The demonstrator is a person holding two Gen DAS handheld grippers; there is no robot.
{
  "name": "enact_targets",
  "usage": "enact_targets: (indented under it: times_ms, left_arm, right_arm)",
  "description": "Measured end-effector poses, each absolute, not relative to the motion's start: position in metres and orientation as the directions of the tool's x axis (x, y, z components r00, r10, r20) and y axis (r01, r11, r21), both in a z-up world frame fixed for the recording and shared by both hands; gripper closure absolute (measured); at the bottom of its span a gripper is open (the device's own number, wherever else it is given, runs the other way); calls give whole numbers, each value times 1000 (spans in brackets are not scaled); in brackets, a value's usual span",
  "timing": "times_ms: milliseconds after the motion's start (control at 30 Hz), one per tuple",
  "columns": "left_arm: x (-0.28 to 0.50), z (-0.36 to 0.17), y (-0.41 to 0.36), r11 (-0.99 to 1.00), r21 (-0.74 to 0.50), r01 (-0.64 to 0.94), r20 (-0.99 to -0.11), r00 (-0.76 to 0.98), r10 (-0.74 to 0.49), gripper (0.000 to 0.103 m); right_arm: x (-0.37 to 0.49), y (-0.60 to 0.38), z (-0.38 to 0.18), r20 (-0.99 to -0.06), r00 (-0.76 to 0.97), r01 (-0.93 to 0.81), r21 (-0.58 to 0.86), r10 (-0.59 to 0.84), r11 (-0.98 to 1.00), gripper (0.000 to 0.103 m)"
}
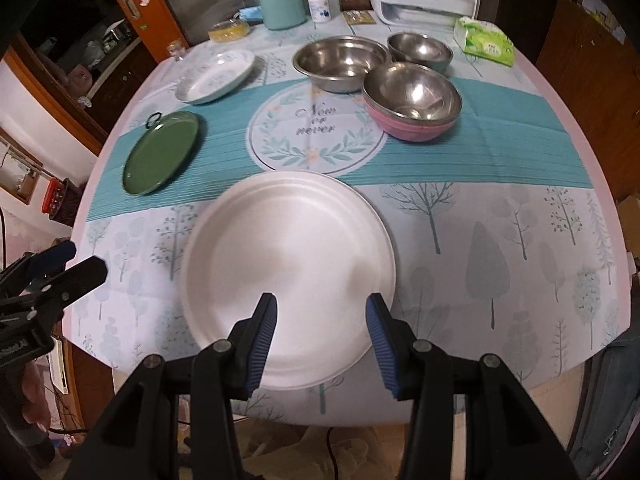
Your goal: Organize plates and bowls
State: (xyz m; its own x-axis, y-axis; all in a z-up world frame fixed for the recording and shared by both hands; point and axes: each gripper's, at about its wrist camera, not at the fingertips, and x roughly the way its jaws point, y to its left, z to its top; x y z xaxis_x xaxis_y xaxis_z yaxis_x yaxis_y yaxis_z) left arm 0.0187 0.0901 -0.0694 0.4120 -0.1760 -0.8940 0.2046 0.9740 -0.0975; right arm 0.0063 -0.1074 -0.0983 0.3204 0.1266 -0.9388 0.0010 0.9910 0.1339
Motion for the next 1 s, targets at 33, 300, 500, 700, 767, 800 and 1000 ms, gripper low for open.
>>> enact_targets:
  times_ms: [33, 300, 500, 700, 767, 800, 1000]
  left_arm:
    - [17, -66, 88, 974, -88, 208, -889, 425, -171, 17]
    - [7, -36, 73, 980, -47, 191, -855, 500, -139, 14]
    - [7, -16, 61, 993, -33, 110, -826, 556, -89, 13]
    - [4, -2, 43, 999, -21, 48, -802, 596, -46, 12]
    - [2, 1, 39, 1000, -11, 25, -796, 605, -24, 10]
    - [2, 2, 37, 1000, -5, 14, -794, 608, -13, 8]
    - [-1, 7, 37, 997, 35, -66, -777, 625, 68, 7]
  right_arm:
    - [4, -106, -94, -935, 330, -5, 134, 128, 991, 56]
    - [-1, -102, -62, -905, 403, -71, 118, 137, 990, 56]
    - [9, -112, -46, -885, 434, -123, 125, 167, 984, 56]
    - [16, -128, -33, -865, 459, -164, 142, 203, 976, 56]
    - [18, -131, -29, -857, 463, -183, 156, 225, 971, 56]
    - [19, -132, -28, -855, 464, -191, 159, 231, 969, 56]
    - [26, -133, -24, -831, 483, -246, 174, 277, 953, 50]
